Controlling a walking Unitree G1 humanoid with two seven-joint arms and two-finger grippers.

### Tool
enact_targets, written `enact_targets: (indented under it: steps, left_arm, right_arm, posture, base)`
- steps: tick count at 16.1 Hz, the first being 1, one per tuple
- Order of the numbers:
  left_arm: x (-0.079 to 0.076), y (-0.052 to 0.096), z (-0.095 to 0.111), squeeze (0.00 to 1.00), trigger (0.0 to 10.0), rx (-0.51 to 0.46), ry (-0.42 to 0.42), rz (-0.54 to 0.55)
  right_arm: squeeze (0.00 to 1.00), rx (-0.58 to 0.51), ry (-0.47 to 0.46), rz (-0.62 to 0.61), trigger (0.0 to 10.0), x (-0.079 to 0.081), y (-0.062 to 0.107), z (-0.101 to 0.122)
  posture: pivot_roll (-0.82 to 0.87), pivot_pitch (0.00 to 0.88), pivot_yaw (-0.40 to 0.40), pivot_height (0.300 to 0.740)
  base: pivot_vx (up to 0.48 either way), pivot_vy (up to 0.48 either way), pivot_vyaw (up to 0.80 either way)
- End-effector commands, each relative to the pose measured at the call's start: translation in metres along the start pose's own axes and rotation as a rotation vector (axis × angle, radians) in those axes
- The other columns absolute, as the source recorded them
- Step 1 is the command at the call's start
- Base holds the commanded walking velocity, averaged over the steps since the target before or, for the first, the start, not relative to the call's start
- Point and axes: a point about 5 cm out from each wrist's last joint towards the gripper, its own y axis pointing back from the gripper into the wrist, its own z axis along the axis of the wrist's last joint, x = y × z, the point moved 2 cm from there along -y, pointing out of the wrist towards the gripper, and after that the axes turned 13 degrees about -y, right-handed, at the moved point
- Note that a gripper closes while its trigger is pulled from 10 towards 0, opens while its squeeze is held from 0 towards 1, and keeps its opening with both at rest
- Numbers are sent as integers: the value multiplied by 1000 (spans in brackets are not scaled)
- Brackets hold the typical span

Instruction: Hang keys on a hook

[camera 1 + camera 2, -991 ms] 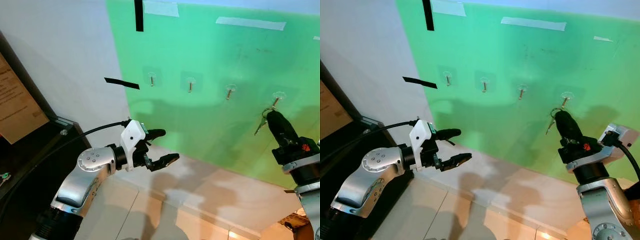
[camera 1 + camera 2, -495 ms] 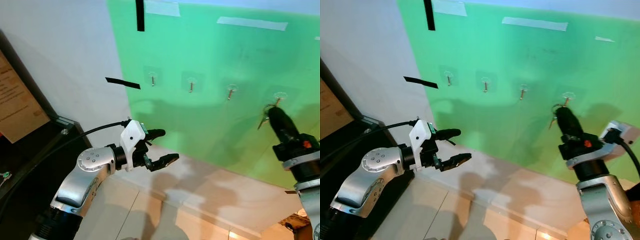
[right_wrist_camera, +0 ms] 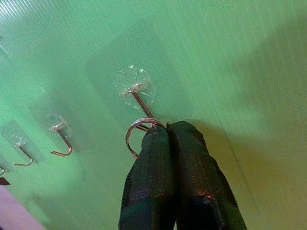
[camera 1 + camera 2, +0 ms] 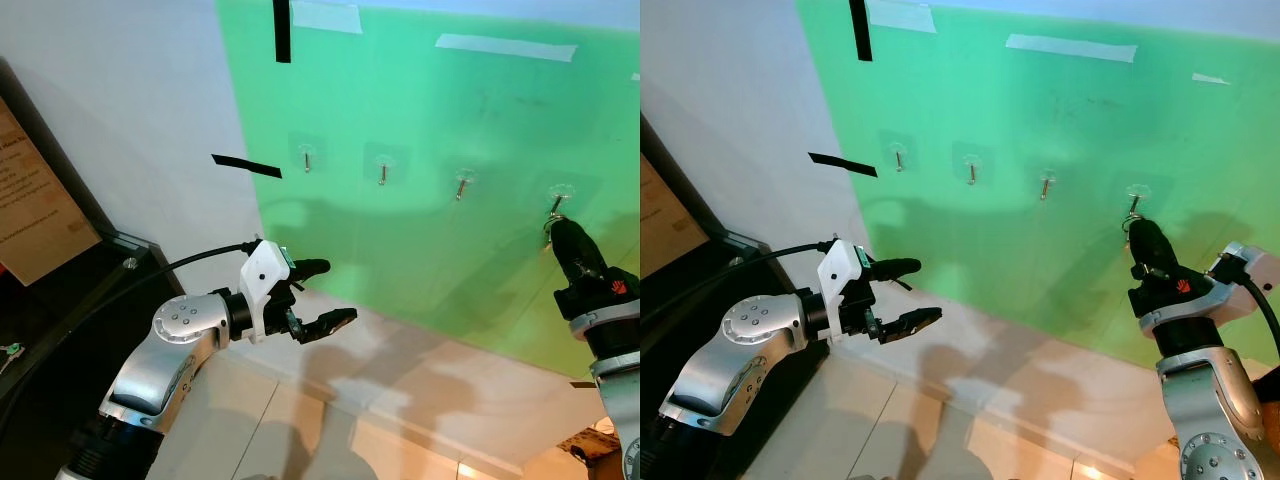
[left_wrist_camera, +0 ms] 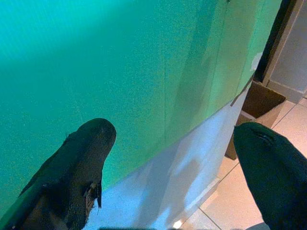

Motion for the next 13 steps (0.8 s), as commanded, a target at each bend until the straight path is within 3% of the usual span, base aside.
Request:
enact_targets:
  steps: [1,10,12,13]
  left_arm:
    - [0,2,1,0,10000,4,-6,-1]
    - [2,2,2,0,10000,7,-14,1]
    - [2,2,2,0,10000,8,-15,8]
    - [2,2,2,0,10000,8,-15,9]
  right_arm:
    - [0,36,5,-60,10000,-10,1,-7]
    - [0,12,-13,-77,10000,-11,-4,-7]
    - [0,-18,-97,-81,10000,-11,-8,-1]
    - [0,-5,-93,-85,10000,-12,-8,-2]
  posture:
    - [-142,0,70,740]
    - [-137,0,72,740]
    - [-133,0,68,740]
    - [-133,0,68,740]
  base:
    - [0,0,0]
    - [0,0,0]
    - [0,0,0]
    - [0,0,0]
